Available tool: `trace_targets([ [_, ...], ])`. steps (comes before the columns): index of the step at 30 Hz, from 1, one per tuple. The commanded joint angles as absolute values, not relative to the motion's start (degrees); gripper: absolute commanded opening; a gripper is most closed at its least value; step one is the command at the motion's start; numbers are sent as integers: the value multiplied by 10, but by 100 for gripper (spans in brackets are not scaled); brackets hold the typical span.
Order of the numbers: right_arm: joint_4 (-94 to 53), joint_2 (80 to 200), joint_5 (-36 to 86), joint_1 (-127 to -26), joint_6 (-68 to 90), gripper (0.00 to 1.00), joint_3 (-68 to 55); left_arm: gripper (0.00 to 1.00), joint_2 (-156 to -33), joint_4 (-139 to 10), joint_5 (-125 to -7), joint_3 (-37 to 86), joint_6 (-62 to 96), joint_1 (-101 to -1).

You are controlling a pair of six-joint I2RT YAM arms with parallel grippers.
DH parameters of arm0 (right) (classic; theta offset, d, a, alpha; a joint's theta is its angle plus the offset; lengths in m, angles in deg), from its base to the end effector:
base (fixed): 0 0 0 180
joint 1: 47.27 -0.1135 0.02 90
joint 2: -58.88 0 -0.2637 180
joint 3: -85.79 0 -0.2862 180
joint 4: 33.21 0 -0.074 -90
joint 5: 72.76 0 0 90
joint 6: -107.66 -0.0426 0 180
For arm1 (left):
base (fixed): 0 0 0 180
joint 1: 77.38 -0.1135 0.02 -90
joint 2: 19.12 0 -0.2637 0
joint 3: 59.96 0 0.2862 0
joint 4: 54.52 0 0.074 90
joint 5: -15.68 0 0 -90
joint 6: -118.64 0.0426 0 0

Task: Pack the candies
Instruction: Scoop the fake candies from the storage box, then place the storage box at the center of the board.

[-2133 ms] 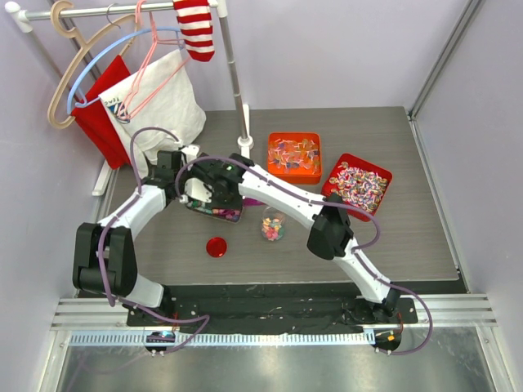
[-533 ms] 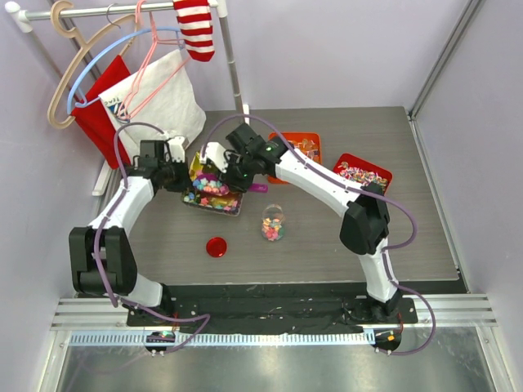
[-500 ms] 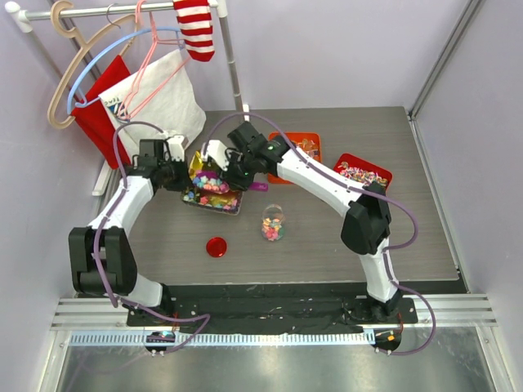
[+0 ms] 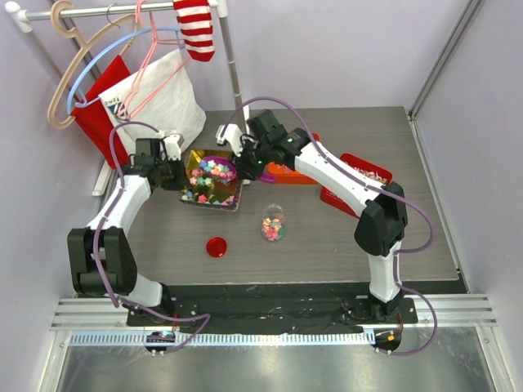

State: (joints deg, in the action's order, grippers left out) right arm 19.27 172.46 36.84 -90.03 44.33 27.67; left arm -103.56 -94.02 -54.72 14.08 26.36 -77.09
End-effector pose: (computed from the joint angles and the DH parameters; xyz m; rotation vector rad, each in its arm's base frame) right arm 0.3505 0.3435 0.3170 -1.4745 1.8280 0.5391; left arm 0.3494 -0.0161 0.2370 0.1103 2.4185 -0.4370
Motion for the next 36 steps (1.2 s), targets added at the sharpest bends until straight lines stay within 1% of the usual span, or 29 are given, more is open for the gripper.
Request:
trace_targets([
  [1, 189, 1660, 383, -872, 432, 1, 274, 0, -1018, -915, -519, 180, 243, -793],
  [7, 198, 1608, 404, -839, 434, 1, 276, 0, -1020, -917, -512, 177, 242, -807],
  [13, 219, 1561, 391, -831, 460, 1, 252, 0, -1023, -918, -514, 178, 242, -808],
  [18, 270, 1514, 361, -830, 509, 1, 220, 0, -1023, -927, -522, 182, 251, -809],
  [27, 370, 1418, 329, -830, 597, 1, 107, 0, -1029, -936, -543, 190, 269, -809],
  [36, 394, 1358, 294, -830, 629, 1, 10, 0, -1031, -946, -548, 195, 275, -810],
])
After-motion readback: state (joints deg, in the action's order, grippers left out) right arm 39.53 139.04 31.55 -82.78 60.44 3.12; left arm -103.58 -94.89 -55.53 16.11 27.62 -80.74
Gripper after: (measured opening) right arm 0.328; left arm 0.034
